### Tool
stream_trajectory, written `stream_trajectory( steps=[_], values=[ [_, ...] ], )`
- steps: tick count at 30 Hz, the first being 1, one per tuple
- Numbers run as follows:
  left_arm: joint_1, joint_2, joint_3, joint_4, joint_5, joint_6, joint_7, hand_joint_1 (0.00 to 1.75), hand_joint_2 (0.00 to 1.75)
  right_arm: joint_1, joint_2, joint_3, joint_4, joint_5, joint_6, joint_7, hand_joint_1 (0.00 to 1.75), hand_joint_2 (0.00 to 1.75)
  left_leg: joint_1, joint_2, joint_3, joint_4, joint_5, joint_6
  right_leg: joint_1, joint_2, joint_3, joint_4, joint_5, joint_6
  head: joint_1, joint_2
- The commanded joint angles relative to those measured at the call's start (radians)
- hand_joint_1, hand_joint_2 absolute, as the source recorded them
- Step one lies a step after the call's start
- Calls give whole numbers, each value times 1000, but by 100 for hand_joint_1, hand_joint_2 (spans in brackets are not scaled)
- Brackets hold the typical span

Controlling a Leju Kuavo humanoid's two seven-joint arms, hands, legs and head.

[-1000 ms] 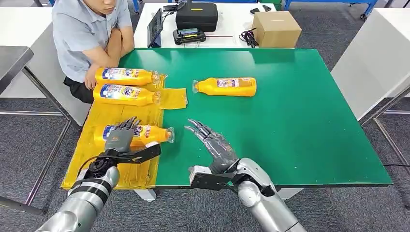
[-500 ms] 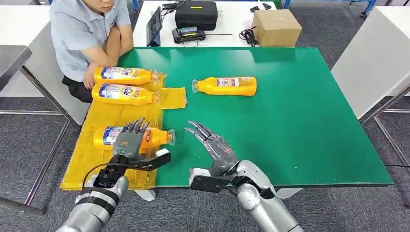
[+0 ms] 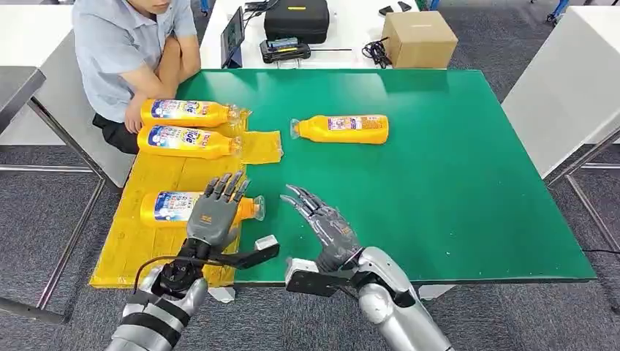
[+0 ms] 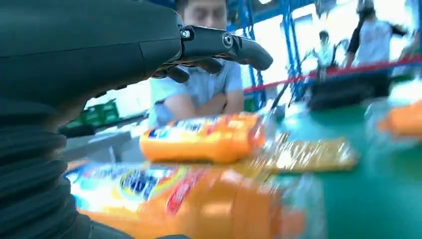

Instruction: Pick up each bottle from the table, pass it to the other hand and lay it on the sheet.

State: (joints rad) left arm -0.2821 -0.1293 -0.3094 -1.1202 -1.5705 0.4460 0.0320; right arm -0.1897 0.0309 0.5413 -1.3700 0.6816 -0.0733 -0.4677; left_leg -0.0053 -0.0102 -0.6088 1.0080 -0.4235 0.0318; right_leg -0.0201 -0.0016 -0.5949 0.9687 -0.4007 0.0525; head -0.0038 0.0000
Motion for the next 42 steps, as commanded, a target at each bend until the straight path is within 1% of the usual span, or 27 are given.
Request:
stream_trajectory(
  steps=[1,2,4,5,6,7,8,9,10,12,13,14,15,16,20,22,26,28,29,31,32,33,34,37,39,40,42],
  values=[
    [221,-130,60,-475,259,9,-196,0,175,158,178,-290,-315,-297,78,-1,0,175,1,-1,-1,3,-3,-2,1,-1,-1,2,-3,-2,0,0],
    [240,-150,86,-497,391,-4,-241,0,175,176,201,-324,-326,-309,77,4,0,175,1,1,-2,2,-2,-1,1,0,-3,1,-2,-1,0,0],
    [253,-165,119,-501,459,-14,-276,0,175,193,221,-365,-316,-338,100,-2,0,175,0,0,-2,1,-3,-2,0,0,-2,1,-2,-1,0,0],
    [262,-181,145,-499,509,-20,-307,0,175,204,245,-396,-308,-362,113,3,0,0,1,1,1,2,-5,-3,2,1,1,1,-4,-2,0,0],
    [267,-192,161,-499,554,-23,-326,0,175,209,259,-415,-303,-377,114,1,0,0,1,0,-1,1,-3,-2,1,0,-1,0,-2,-2,-2,0],
    [271,-194,174,-494,563,-22,-341,0,175,214,265,-430,-295,-386,115,-3,0,0,2,2,2,1,-5,-3,2,1,2,0,-3,-3,0,0],
    [284,-217,203,-495,635,-50,-355,0,175,219,292,-465,-293,-376,79,20,0,0,1,1,1,0,-4,-2,1,0,1,-1,-2,-2,1,0],
    [293,-220,208,-496,683,-62,-368,0,175,224,307,-488,-298,-365,49,25,0,175,1,1,-1,0,-3,-2,1,1,-2,0,-2,-2,0,0],
    [308,-220,204,-496,707,-67,-367,0,175,231,309,-499,-306,-360,42,28,0,175,1,3,1,0,-4,-3,1,2,1,0,-2,-3,0,0],
    [330,-220,188,-496,725,-66,-381,0,175,244,307,-511,-324,-330,25,19,0,175,2,1,1,0,-4,-3,2,0,1,-1,-3,-3,0,0],
    [337,-220,172,-496,764,-57,-403,0,175,248,296,-508,-338,-250,-18,0,0,175,1,0,1,0,-3,-3,1,-1,0,-1,-3,-2,0,0],
    [338,-220,161,-493,789,-61,-406,0,175,251,286,-498,-358,-113,-107,-35,0,175,1,1,-1,0,-2,-2,1,0,-2,-1,-2,-1,0,0],
    [336,-220,150,-491,788,-58,-406,0,175,256,287,-499,-382,-105,-105,-28,0,175,1,1,1,0,-4,-2,2,0,1,-1,-3,-2,0,0],
    [336,-220,150,-491,788,-58,-406,0,175,256,287,-499,-382,-105,-105,-28,0,175,1,1,-1,0,-3,-2,1,0,-1,-1,-2,-1,0,0],
    [332,-220,148,-491,790,-56,-403,0,175,256,289,-498,-390,-102,-101,-21,0,175,1,1,2,0,-4,-3,2,0,2,-1,-3,-2,0,0],
    [332,-220,148,-491,790,-56,-403,0,175,256,289,-498,-390,-102,-101,-21,0,175,1,1,0,0,-3,-2,1,0,-1,-1,-2,-2,0,0],
    [332,-220,148,-491,790,-56,-403,0,175,256,289,-498,-390,-102,-101,-21,0,175,1,2,2,0,-4,-3,2,0,2,-1,-3,-3,0,0],
    [332,-220,148,-491,790,-56,-403,0,175,256,289,-498,-390,-102,-101,-21,0,175,1,1,0,0,-3,-2,1,0,0,-1,-2,-2,0,0],
    [332,-220,142,-490,830,-81,-407,0,175,255,276,-489,-386,-18,-149,-28,0,175,1,1,2,0,-4,-3,2,0,1,-1,-3,-2,0,0],
    [343,-220,122,-489,945,-131,-440,0,175,255,267,-487,-394,150,-248,-4,0,175,1,1,0,0,-3,-2,1,0,-1,-1,-2,-1,0,0],
    [346,-220,111,-487,1019,-169,-447,0,175,252,265,-489,-393,198,-269,17,0,175,1,1,2,0,-4,-2,2,0,1,-1,-3,-2,0,0],
    [354,-220,104,-480,1071,-205,-450,0,175,253,258,-489,-387,239,-280,29,0,175,1,1,0,0,-3,-2,1,0,0,-1,-2,-1,0,0],
    [353,-220,102,-455,1124,-253,-451,0,175,245,249,-489,-370,292,-301,49,0,175,2,1,3,0,-4,-2,2,0,3,-2,-3,-2,0,0],
    [345,-220,104,-397,1183,-259,-465,0,175,238,263,-500,-365,291,-274,55,0,175,1,1,3,-1,-4,-2,1,0,3,-2,-2,-2,0,0],
    [341,-220,109,-354,1259,-250,-494,0,175,235,265,-512,-364,236,-244,44,0,175,1,1,3,-1,-3,-2,1,0,3,-2,-2,-2,0,0],
    [320,-220,116,-323,1329,-243,-482,0,175,227,266,-525,-365,237,-256,39,0,175,0,1,1,-2,-2,-2,1,0,1,-2,-1,-2,0,0],
    [293,-220,99,-257,1357,-226,-473,0,175,225,261,-555,-376,239,-274,40,0,175,1,0,1,-2,-2,-2,1,-1,1,-2,-1,-2,0,0]
  ],
)
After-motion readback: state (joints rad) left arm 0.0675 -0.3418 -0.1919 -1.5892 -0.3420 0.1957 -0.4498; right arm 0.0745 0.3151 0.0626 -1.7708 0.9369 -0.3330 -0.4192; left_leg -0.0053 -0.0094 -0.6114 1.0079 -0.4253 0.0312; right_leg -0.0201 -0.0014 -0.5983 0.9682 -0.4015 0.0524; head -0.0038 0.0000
